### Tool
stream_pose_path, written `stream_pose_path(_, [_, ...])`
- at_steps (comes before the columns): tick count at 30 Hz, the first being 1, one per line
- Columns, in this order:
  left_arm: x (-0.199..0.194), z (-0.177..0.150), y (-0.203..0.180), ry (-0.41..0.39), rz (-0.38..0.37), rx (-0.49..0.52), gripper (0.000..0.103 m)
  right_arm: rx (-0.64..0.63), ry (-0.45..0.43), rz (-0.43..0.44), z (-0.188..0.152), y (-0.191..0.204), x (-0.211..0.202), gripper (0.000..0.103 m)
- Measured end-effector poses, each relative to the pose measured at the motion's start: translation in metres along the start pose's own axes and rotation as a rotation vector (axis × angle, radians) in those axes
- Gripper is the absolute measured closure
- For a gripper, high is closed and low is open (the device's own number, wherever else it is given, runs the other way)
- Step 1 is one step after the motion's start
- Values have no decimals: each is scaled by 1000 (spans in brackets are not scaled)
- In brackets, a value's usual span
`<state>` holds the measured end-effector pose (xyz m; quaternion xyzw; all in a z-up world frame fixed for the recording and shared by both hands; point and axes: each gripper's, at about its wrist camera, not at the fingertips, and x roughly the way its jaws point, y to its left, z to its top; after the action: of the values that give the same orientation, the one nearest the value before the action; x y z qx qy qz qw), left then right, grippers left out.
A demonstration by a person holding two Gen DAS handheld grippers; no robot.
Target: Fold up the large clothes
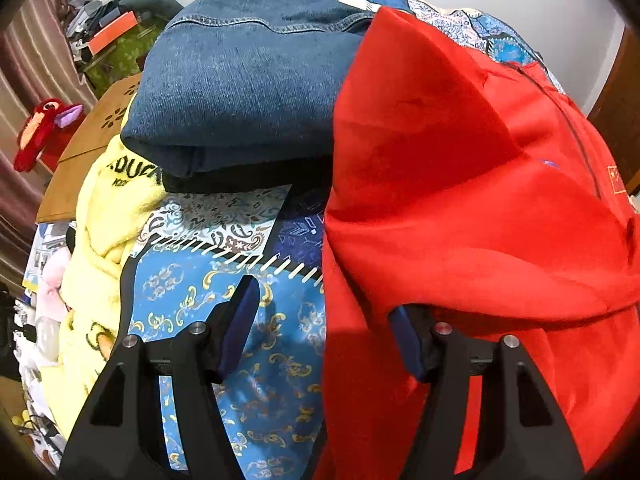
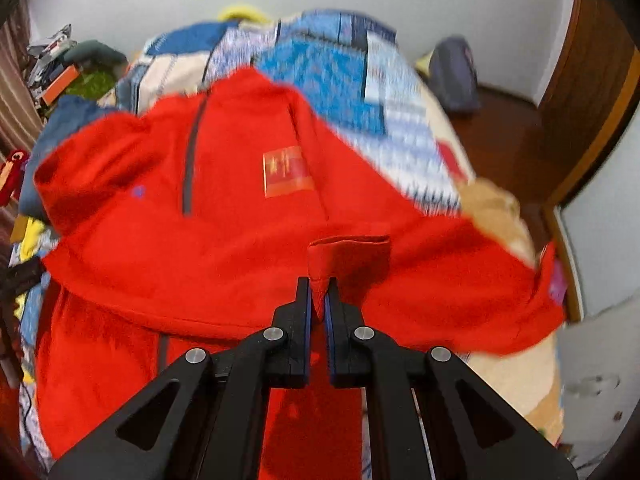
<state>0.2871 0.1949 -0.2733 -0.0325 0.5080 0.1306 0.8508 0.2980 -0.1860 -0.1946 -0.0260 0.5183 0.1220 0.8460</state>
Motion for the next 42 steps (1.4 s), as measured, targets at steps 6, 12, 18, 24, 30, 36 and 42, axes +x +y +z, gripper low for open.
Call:
stream_pose_path(6, [-5, -16, 1, 32, 12, 34, 40, -36, 87, 10, -37, -2, 8, 94])
stream_pose_path(12, [-28, -31, -5, 23, 1, 81, 40, -88, 103, -27, -54, 0, -2, 75])
stream_pose_path(18, [-66, -38, -11, -25, -19, 96, 40, -20, 100, 28, -66, -17, -19, 67])
stream_pose_path(24, [-102, -33, -32, -90, -53, 118, 34, 128, 72, 44, -68, -62, -40, 66])
stream_pose_path(30, [-114, -17, -62, -140, -66, 133, 32, 286, 27, 4, -60, -115, -49, 65])
stream_pose_path(36, [-106, 4, -86, -145, -125, 89, 32, 476, 3, -44, -49, -164, -27, 65])
stream_pose_path(42, [-84, 17, -116, -115, -142, 104, 32, 733, 41, 12, -52, -215, 18, 65])
